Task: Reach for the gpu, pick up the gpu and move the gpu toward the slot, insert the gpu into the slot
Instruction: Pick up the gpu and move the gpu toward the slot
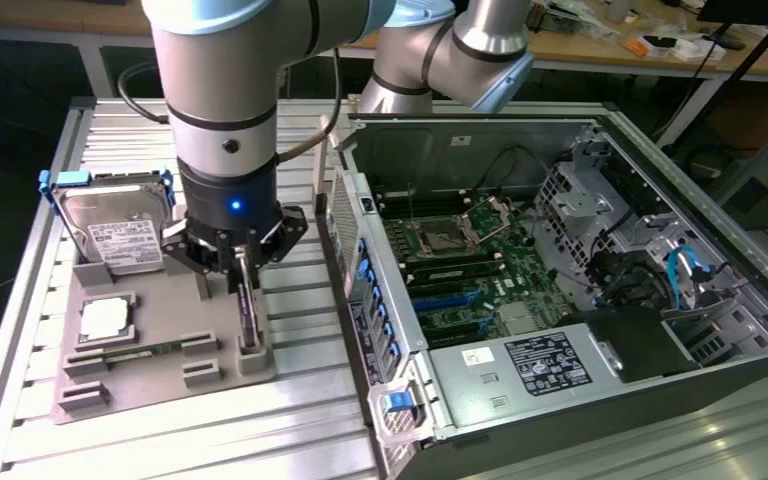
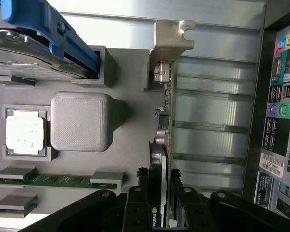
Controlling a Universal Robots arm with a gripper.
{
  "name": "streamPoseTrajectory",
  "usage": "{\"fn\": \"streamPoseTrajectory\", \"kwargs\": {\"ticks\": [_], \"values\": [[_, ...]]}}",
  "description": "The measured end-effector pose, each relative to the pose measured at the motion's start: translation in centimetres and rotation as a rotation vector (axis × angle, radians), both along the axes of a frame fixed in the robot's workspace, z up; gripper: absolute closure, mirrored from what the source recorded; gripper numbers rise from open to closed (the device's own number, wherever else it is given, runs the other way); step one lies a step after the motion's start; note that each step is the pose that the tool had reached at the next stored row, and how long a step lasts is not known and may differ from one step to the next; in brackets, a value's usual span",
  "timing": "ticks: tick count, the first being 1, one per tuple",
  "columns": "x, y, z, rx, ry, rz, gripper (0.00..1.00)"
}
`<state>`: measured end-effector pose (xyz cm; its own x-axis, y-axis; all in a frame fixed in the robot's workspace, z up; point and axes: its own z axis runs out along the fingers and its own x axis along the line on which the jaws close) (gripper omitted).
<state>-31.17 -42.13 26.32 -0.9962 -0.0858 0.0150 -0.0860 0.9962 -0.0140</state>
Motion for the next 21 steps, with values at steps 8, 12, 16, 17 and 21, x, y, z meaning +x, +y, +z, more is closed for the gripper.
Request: {"fn": "streamPoseTrajectory", "kwargs": {"ticks": [8, 12, 16, 17, 21], "values": [[0.0, 0.13, 1.67, -0.0081, 0.0001, 0.000, 0.72], [0.0, 0.16, 2.30, -0.0092, 0.0000, 0.000, 0.72], [0.0, 0.17, 3.09, -0.0095, 0.0001, 0.000, 0.72], [0.0, 0.17, 3.25, -0.0095, 0.0000, 0.000, 0.72], [0.0, 0.18, 3.94, -0.0096, 0.0000, 0.000, 0.73]]}}
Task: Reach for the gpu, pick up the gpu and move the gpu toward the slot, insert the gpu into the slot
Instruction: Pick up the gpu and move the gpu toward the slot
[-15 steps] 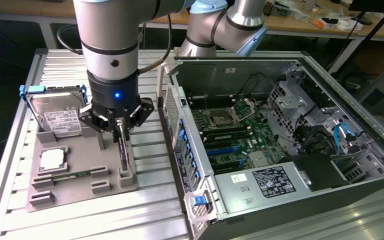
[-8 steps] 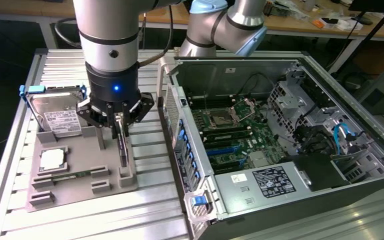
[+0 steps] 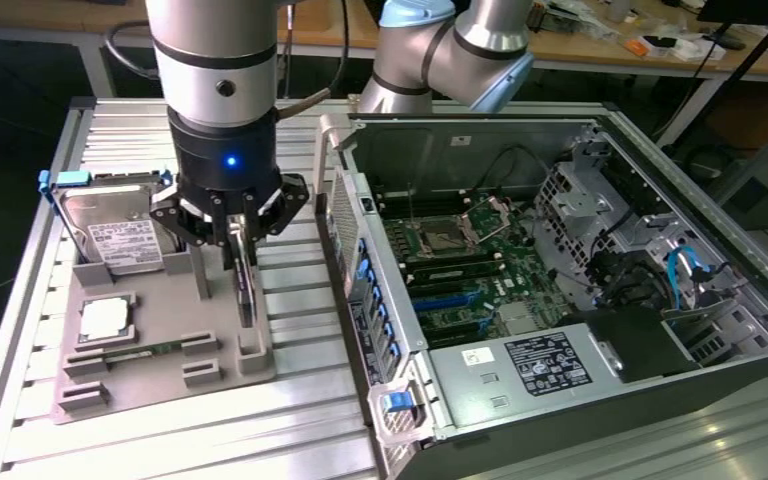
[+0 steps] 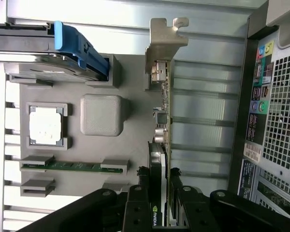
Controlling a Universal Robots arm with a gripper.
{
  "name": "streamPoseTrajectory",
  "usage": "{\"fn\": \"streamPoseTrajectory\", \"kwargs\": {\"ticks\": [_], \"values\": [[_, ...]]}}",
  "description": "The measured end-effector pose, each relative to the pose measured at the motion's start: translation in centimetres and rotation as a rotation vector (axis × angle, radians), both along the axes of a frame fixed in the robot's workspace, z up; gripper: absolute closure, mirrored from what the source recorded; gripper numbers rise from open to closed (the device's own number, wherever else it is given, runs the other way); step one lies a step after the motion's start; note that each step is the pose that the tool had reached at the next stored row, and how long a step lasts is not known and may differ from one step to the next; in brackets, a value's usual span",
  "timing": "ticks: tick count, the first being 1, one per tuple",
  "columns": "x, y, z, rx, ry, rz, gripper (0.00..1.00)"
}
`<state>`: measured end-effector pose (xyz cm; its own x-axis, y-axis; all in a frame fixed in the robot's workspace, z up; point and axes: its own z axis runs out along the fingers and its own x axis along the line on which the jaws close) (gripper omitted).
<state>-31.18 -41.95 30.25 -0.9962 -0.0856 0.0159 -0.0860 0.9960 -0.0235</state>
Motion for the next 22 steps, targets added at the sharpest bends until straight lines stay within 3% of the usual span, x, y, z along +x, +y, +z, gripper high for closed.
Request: {"fn": "streamPoseTrajectory", "kwargs": {"ticks": [8, 18, 22], "values": [[0.0, 0.06, 1.50, 0.0001, -0.0002, 0.000, 0.73], [0.0, 0.15, 5.02, 0.0000, -0.0002, 0.000, 0.73], [0.0, 0.24, 6.94, -0.0001, -0.0002, 0.000, 0.73]]}}
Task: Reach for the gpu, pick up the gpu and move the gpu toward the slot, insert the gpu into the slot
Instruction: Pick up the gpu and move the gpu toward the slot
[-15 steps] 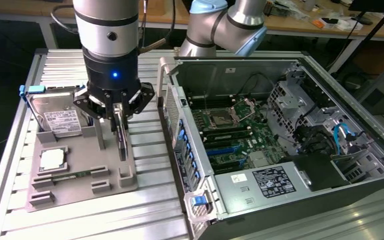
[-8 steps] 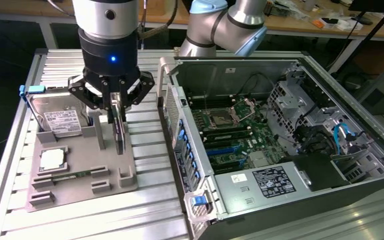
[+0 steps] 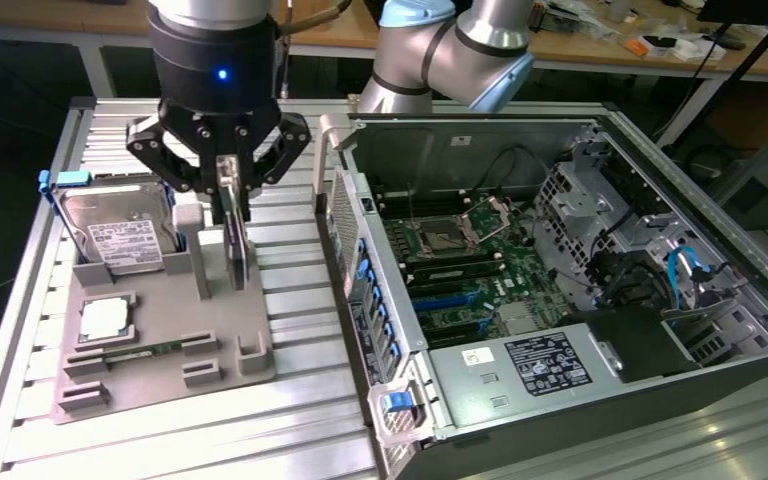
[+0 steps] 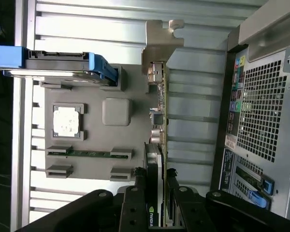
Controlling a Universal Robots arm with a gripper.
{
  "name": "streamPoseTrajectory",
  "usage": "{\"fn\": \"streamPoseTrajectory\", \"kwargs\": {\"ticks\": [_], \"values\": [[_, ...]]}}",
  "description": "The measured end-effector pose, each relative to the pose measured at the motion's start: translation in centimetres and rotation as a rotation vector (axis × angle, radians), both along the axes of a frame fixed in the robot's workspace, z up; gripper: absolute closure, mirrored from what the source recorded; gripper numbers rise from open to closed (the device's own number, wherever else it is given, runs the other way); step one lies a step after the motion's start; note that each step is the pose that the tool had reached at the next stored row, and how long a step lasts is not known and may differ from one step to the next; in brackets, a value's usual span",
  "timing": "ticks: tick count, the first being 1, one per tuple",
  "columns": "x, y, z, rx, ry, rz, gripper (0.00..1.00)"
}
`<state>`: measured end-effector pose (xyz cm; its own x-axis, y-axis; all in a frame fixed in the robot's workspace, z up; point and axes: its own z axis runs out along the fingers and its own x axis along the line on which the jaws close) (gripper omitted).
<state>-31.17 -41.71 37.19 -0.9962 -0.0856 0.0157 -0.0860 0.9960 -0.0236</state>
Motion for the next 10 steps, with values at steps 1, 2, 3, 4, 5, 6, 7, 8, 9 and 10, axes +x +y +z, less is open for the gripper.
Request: {"fn": "streamPoseTrajectory", "kwargs": {"ticks": [1, 2, 3, 4, 5, 6, 7, 8, 9, 10], "values": [[0.0, 0.00, 0.36, 0.0000, 0.0001, 0.000, 0.73], [0.0, 0.01, 0.71, 0.0000, 0.0000, 0.000, 0.73], [0.0, 0.02, 1.02, 0.0000, -0.0001, 0.000, 0.73], [0.0, 0.02, 1.41, -0.0002, 0.0001, 0.000, 0.73], [0.0, 0.02, 1.76, -0.0002, 0.0001, 0.000, 0.73], [0.0, 0.02, 2.04, -0.0003, 0.0001, 0.000, 0.73], [0.0, 0.03, 2.32, -0.0002, 0.0000, 0.000, 0.73], [0.0, 0.03, 2.55, -0.0002, 0.0000, 0.000, 0.73], [0.0, 0.03, 2.78, -0.0003, 0.0000, 0.000, 0.73], [0.0, 0.04, 2.99, -0.0003, 0.0001, 0.000, 0.73]]}}
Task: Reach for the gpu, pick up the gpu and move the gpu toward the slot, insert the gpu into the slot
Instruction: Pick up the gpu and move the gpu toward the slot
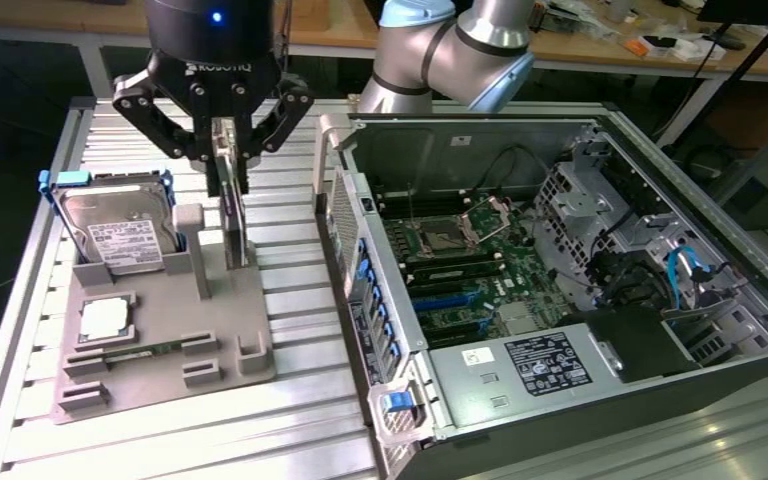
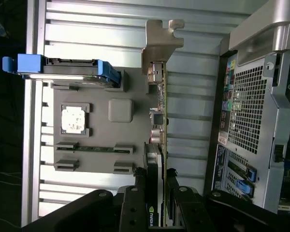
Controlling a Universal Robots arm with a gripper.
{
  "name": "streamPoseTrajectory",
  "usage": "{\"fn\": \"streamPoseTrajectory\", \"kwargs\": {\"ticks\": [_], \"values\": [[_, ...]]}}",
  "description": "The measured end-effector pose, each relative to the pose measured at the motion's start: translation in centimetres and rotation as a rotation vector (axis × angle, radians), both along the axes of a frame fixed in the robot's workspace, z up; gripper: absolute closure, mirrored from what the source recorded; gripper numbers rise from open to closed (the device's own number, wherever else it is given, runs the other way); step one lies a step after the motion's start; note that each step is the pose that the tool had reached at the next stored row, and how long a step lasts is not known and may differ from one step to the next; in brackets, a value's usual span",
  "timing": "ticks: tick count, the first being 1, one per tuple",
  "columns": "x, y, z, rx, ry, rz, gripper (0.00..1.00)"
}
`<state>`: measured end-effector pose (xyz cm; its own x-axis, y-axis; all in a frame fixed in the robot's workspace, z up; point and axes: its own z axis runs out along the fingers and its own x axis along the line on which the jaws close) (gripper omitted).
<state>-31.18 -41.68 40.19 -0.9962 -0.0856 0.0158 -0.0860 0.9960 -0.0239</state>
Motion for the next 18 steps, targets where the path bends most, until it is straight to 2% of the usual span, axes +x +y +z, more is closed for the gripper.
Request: {"fn": "streamPoseTrajectory", "kwargs": {"ticks": [6, 11, 18], "values": [[0.0, 0.02, 1.41, -0.0004, 0.0000, 0.000, 0.73], [0.0, 0.03, 2.17, -0.0004, 0.0000, 0.000, 0.73], [0.1, 0.10, 4.00, -0.0008, -0.0002, 0.000, 0.73]]}}
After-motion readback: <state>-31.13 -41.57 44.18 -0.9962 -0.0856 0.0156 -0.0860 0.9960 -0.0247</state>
